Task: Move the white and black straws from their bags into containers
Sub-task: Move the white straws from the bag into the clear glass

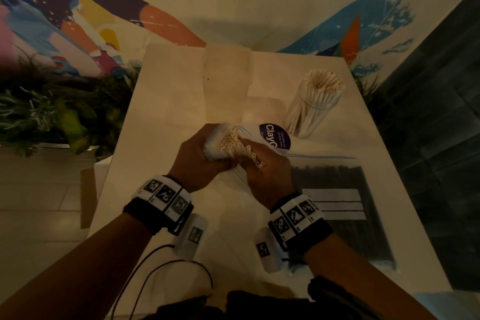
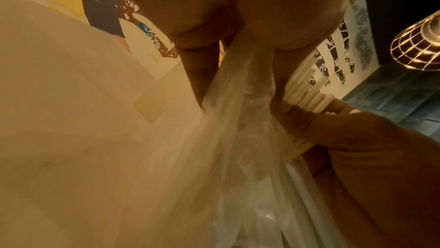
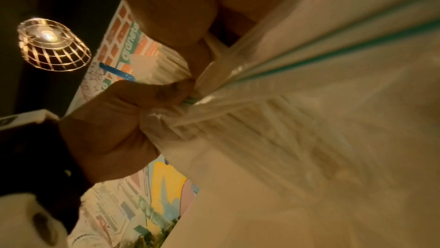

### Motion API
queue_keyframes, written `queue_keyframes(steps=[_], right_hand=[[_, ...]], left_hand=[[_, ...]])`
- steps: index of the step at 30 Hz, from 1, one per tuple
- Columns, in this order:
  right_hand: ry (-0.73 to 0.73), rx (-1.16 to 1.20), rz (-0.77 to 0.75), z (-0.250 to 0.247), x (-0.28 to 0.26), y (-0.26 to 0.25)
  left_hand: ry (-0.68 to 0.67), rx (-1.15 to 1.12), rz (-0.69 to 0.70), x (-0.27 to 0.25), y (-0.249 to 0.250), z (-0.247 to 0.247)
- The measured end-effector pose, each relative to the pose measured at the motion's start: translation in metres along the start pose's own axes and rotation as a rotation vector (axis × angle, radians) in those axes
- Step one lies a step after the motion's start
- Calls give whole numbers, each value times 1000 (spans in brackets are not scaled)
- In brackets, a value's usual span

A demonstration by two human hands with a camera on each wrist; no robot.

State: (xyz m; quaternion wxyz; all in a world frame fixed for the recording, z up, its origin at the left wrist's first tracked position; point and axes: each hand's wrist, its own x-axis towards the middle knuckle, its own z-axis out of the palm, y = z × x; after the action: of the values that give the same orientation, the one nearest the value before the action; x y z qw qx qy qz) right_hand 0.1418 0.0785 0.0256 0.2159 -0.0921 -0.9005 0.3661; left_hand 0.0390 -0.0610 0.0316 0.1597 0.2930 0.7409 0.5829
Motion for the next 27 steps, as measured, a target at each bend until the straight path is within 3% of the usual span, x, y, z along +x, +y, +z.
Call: queue_keyframes(steps=[5,11,16,18,20,21,22,25,27], right_hand=[[15,34,179,-1,1,9],[94,95,334,0,7,14],[266,171,277,-12,11,9],[131,103,305,-15,10,14],[-135,-131,322,-15,7,18],[-200,-218,306,-14,5,21],[-193,-241,293,-14,4,22],[84,-42,335,-16,2,21],[92,9,375,-14,1,18]], left_hand=[[45,88,-107,-6,-14,1],[33,127,-120,-1,-20,0],[20,116,-117,1,-19,0],[12,126,-109,1,-18,0],[0,147,-94,2,-15,1],[-8,153,-87,2,-15,1],[-15,155,-80,3,-14,2],[-27,131,-76,2,-14,1],[-27,124,-72,3,-15,0]])
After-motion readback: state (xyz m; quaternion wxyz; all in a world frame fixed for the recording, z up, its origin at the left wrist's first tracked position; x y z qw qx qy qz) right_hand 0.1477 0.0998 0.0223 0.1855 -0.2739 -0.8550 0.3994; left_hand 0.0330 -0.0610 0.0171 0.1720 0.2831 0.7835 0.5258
